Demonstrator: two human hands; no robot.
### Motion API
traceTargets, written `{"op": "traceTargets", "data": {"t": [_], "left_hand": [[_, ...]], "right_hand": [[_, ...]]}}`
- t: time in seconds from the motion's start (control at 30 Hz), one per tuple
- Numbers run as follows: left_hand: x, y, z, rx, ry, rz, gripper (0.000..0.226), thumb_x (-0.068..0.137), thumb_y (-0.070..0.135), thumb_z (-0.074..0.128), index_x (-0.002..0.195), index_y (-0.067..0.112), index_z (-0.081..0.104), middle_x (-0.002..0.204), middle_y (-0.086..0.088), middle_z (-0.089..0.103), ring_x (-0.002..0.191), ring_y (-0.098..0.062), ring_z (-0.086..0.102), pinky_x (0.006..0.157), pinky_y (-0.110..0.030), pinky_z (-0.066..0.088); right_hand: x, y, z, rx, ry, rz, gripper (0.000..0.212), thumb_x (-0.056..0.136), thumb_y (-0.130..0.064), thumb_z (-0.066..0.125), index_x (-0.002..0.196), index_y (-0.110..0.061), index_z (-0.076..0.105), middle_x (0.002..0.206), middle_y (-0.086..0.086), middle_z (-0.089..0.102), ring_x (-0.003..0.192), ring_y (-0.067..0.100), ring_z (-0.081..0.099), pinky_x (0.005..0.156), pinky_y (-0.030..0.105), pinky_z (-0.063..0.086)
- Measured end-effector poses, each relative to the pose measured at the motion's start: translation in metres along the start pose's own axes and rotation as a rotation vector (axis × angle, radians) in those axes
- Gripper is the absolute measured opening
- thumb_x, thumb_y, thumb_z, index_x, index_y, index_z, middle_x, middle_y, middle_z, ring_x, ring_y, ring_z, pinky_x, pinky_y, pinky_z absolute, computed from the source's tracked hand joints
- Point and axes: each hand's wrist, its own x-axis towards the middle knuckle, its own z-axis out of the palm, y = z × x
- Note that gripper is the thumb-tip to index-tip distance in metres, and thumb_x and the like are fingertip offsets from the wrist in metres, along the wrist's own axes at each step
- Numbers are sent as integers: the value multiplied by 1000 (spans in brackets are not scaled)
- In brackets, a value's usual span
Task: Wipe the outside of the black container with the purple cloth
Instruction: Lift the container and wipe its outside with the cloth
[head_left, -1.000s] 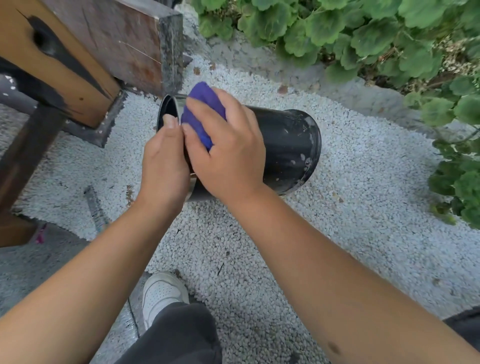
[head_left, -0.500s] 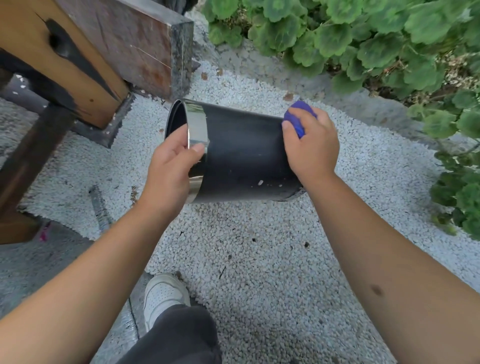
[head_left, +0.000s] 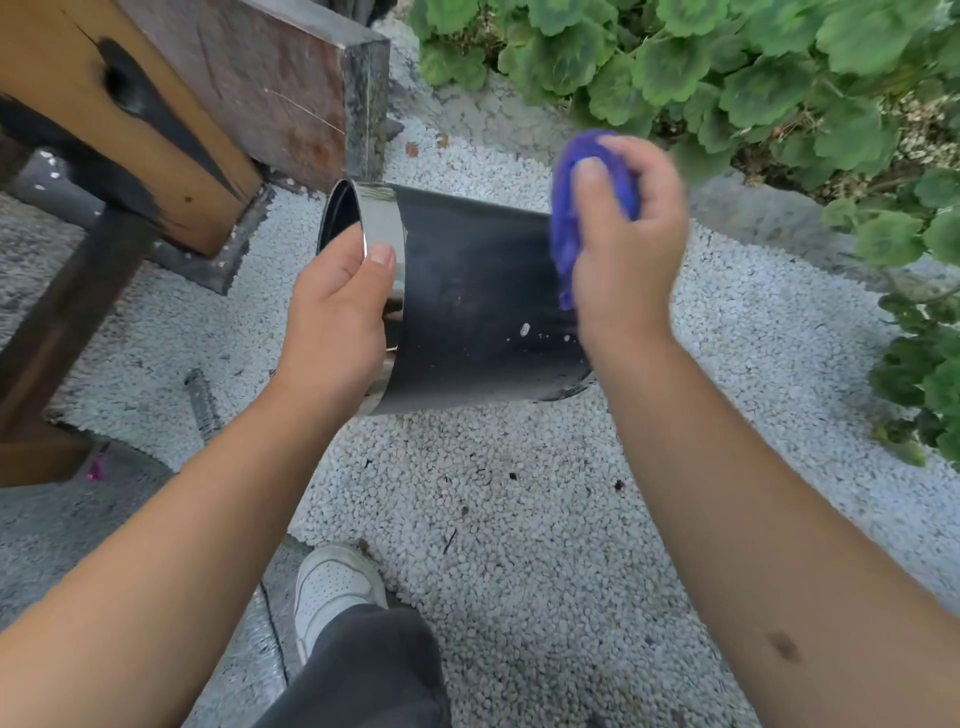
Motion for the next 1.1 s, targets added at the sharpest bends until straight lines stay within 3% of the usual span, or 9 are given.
{"op": "traceTargets", "data": {"t": [0.13, 0.27, 0.33, 0.43, 0.7, 0.77, 0.9, 1.03, 1.1], "left_hand": [[1, 1, 11, -64, 15, -40, 31, 101, 7, 39, 97, 19, 67, 80, 13, 73, 74, 1, 65, 63, -13, 51], [-4, -8, 14, -79, 95, -64, 40, 109, 11, 27, 78, 15, 52, 57, 33, 60, 57, 20, 53, 53, 2, 39], [-5, -13, 12, -34, 103, -57, 35, 109, 11, 28, 90, 9, 57, 63, 32, 63, 61, 18, 55, 56, 0, 40], [-4, -17, 9, -2, 116, -67, 37, 109, 15, 32, 87, 23, 60, 69, 24, 68, 63, 12, 59, 57, -6, 45], [2, -11, 7, 78, 55, -42, 32, 107, 23, 35, 100, 28, 66, 92, 26, 73, 86, 13, 64, 70, -2, 45], [0, -18, 4, -19, 20, -36, 21, 103, 19, 39, 110, 18, 58, 99, 18, 72, 91, 10, 65, 75, -6, 47], [-12, -29, -8, 38, -153, 99, 40, 103, 12, 35, 140, -2, 42, 131, 0, 60, 120, -6, 58, 96, -19, 45], [-16, -29, -4, 153, -186, 159, 40, 109, 4, 27, 146, 4, 41, 132, 25, 60, 126, 6, 51, 98, -9, 39], [-15, -27, -1, 150, -185, 154, 40, 109, 3, 27, 146, 4, 41, 128, 31, 60, 121, 9, 54, 95, -7, 40]], "right_hand": [[-55, -9, 39, -345, -325, -293, 31, 85, -38, 66, 111, -24, 71, 136, 5, 53, 121, 21, 50, 103, 28, 39], [-58, 7, 40, -493, -405, -364, 45, 87, -36, 67, 128, -17, 65, 141, 13, 51, 127, 31, 48, 108, 40, 38], [-47, 14, 36, -526, -400, -330, 44, 86, -33, 67, 127, -18, 65, 137, 12, 54, 123, 31, 51, 104, 40, 42], [-25, 26, 26, -582, -369, -257, 41, 86, -34, 63, 125, -22, 66, 130, 9, 58, 116, 31, 52, 97, 34, 42], [21, 63, -18, -659, -293, -44, 39, 90, -31, 56, 128, -29, 62, 129, 4, 54, 118, 27, 48, 102, 39, 41], [24, 66, -21, -647, -283, -52, 39, 89, -31, 56, 128, -30, 62, 128, 3, 55, 117, 26, 49, 100, 38, 43], [25, 67, -21, -670, -261, -74, 37, 87, -31, 53, 123, -32, 63, 119, 1, 56, 109, 24, 51, 88, 31, 43], [38, 57, -22, -695, -286, -72, 35, 82, -28, 54, 114, -31, 67, 107, -2, 59, 98, 24, 56, 78, 28, 42], [43, 47, -22, -585, -248, 9, 35, 77, -26, 53, 108, -32, 68, 102, -4, 65, 91, 25, 63, 78, 36, 52]]}}
